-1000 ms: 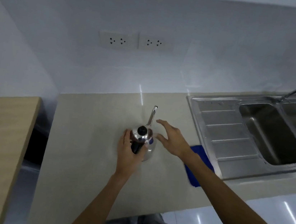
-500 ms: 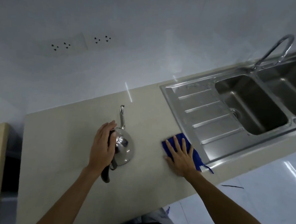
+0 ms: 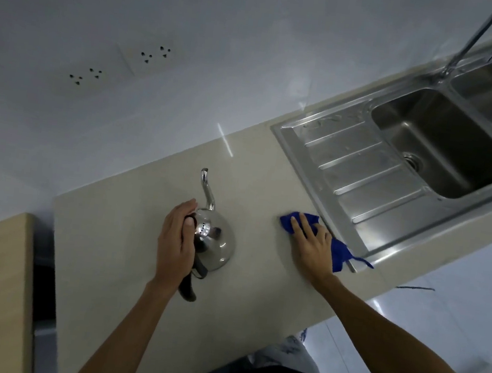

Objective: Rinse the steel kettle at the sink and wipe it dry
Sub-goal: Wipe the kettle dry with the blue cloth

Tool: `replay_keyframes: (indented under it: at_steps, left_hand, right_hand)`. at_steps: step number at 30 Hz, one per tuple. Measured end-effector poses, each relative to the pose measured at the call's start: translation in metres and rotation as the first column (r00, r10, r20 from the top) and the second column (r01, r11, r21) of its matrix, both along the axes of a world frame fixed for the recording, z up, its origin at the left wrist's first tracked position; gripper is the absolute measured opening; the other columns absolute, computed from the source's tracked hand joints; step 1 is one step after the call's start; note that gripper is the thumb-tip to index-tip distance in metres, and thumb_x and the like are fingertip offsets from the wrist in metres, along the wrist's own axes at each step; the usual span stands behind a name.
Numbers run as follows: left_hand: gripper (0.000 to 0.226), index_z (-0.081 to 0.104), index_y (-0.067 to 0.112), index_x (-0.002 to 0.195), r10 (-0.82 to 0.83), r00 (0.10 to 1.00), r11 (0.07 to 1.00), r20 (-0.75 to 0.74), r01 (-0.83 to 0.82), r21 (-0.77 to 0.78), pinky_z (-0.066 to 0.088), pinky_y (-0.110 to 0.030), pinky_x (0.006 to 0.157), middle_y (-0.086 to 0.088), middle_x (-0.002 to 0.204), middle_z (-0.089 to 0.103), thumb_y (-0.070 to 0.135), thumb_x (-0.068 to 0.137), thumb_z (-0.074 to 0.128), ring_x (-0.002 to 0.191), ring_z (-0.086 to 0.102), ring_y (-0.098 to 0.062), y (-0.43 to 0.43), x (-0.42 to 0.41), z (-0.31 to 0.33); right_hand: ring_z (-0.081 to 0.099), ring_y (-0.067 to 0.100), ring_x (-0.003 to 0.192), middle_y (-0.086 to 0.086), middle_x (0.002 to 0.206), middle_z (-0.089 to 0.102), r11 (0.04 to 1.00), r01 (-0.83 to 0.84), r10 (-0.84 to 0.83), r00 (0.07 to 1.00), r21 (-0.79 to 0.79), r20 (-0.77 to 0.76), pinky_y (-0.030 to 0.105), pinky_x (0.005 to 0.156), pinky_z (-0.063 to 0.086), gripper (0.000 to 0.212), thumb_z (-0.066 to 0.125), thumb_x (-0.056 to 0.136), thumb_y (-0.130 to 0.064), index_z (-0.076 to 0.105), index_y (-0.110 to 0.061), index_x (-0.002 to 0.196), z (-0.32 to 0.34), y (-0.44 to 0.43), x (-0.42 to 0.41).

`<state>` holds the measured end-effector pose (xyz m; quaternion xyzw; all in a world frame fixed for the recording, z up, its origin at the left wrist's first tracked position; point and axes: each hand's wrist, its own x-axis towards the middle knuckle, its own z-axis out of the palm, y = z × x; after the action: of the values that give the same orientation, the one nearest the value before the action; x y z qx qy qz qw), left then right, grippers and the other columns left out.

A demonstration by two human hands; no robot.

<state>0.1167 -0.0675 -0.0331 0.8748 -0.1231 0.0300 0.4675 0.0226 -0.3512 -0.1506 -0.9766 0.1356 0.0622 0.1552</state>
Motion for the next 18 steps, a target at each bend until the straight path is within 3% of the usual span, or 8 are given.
replay_keyframes:
  at_steps: [5,9,13,18]
  left_hand:
    - [0.042,0.052,0.017,0.141,-0.001,1.0,1.0,-0.019,0.001,0.016,0.041,-0.031,0.109,-0.004,0.136,0.059,0.026,0.103,0.035,0.126,0.054,-0.018,0.0,0.0,0.002]
    - [0.05,0.037,0.018,0.152,0.0,0.999,1.0,-0.035,0.001,0.005,0.035,-0.032,0.116,0.002,0.155,0.044,0.033,0.105,0.034,0.141,0.043,-0.014,0.0,-0.003,0.002]
    - [0.054,0.034,0.018,0.154,0.1,0.99,0.992,-0.096,-0.106,-0.062,0.03,-0.04,0.122,0.002,0.159,0.038,0.037,0.104,0.034,0.147,0.035,-0.011,0.0,-0.001,0.001]
    - [0.07,0.034,0.021,0.155,0.106,0.946,0.975,-0.306,-0.159,-0.153,0.027,-0.044,0.124,0.005,0.161,0.035,0.058,0.095,0.032,0.148,0.033,-0.009,0.001,0.005,-0.002]
  right_hand:
    - [0.048,0.033,0.116,0.008,0.154,0.041,0.983,0.003,-0.058,0.954,0.184,0.295,0.048,0.095,0.044,0.068,0.063,0.089,-0.004,0.038,-0.019,0.15,0.034,0.065,0.027]
    - [0.05,0.021,0.105,0.001,0.152,0.045,0.933,-0.086,-0.108,0.858,0.348,0.502,0.032,0.091,0.043,0.045,0.05,0.1,-0.02,0.048,-0.021,0.145,0.076,0.127,0.043]
    - [0.048,0.018,0.102,-0.002,0.153,0.043,0.878,-0.104,-0.184,0.827,0.466,0.531,0.031,0.089,0.046,0.042,0.043,0.103,-0.032,0.05,-0.025,0.144,0.096,0.163,0.039]
    - [0.045,0.017,0.106,0.0,0.156,0.039,0.897,-0.027,-0.205,0.859,0.44,0.469,0.03,0.086,0.043,0.047,0.032,0.105,-0.045,0.045,-0.028,0.147,0.086,0.187,0.014]
